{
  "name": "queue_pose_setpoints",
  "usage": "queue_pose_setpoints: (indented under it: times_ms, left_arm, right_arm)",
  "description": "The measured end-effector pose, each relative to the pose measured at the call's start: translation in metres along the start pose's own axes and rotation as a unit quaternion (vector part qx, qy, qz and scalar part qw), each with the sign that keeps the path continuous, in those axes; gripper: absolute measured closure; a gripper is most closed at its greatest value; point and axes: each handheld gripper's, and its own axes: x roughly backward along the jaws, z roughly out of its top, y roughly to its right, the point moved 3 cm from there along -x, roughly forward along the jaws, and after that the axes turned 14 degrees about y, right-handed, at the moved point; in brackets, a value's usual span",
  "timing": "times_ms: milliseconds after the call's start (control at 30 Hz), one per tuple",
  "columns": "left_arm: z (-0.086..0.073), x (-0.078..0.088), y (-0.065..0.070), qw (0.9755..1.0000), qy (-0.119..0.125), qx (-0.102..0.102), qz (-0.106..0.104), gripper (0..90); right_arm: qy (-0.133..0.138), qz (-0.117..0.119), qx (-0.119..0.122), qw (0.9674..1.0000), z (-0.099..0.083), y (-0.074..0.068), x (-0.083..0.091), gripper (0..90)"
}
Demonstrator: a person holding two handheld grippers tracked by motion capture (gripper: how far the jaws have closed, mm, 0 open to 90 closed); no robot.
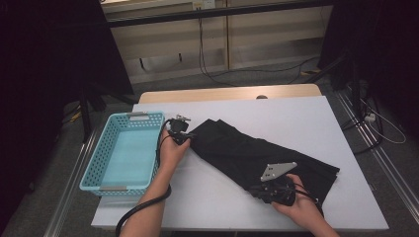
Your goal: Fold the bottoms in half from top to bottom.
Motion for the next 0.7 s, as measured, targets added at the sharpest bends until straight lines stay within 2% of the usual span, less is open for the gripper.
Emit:
queue_pose_setpoints:
  times_ms: [167, 233, 367, 433, 500, 567, 633, 700]
  left_arm:
    - [0.011, 0.015, -0.005, 0.9995, 0.018, 0.021, 0.013, 89.8]
    - [0.015, 0.021, -0.006, 0.9995, 0.018, 0.013, 0.020, 90.0]
    - [0.019, 0.033, -0.011, 0.9990, 0.020, 0.015, 0.037, 90.0]
    - [0.020, 0.037, -0.012, 0.9992, 0.021, 0.019, 0.027, 90.0]
    - [0.020, 0.038, -0.011, 0.9994, 0.017, 0.013, 0.026, 89.9]
    - [0.021, 0.036, -0.010, 0.9994, 0.022, 0.020, 0.019, 87.6]
    - [0.021, 0.032, -0.008, 0.9995, 0.023, 0.021, 0.008, 76.4]
    - [0.021, 0.026, -0.007, 0.9993, 0.026, 0.019, -0.017, 65.3]
  right_arm:
    - [-0.001, -0.001, 0.002, 1.0000, 0.000, 0.000, 0.001, 83.2]
    - [0.001, -0.001, 0.001, 1.0000, -0.001, 0.000, 0.001, 82.9]
    - [0.002, -0.003, 0.002, 1.0000, 0.000, 0.000, 0.001, 82.2]
    - [0.002, -0.004, 0.003, 1.0000, 0.000, 0.000, 0.001, 81.0]
    - [0.003, -0.005, 0.002, 1.0000, -0.001, 0.000, 0.000, 76.5]
    - [0.007, -0.005, -0.002, 1.0000, 0.000, 0.000, 0.001, 71.2]
    - [0.012, -0.009, -0.002, 0.9999, 0.002, 0.000, 0.003, 63.2]
    - [0.017, -0.011, 0.002, 0.9998, 0.005, 0.001, 0.005, 60.4]
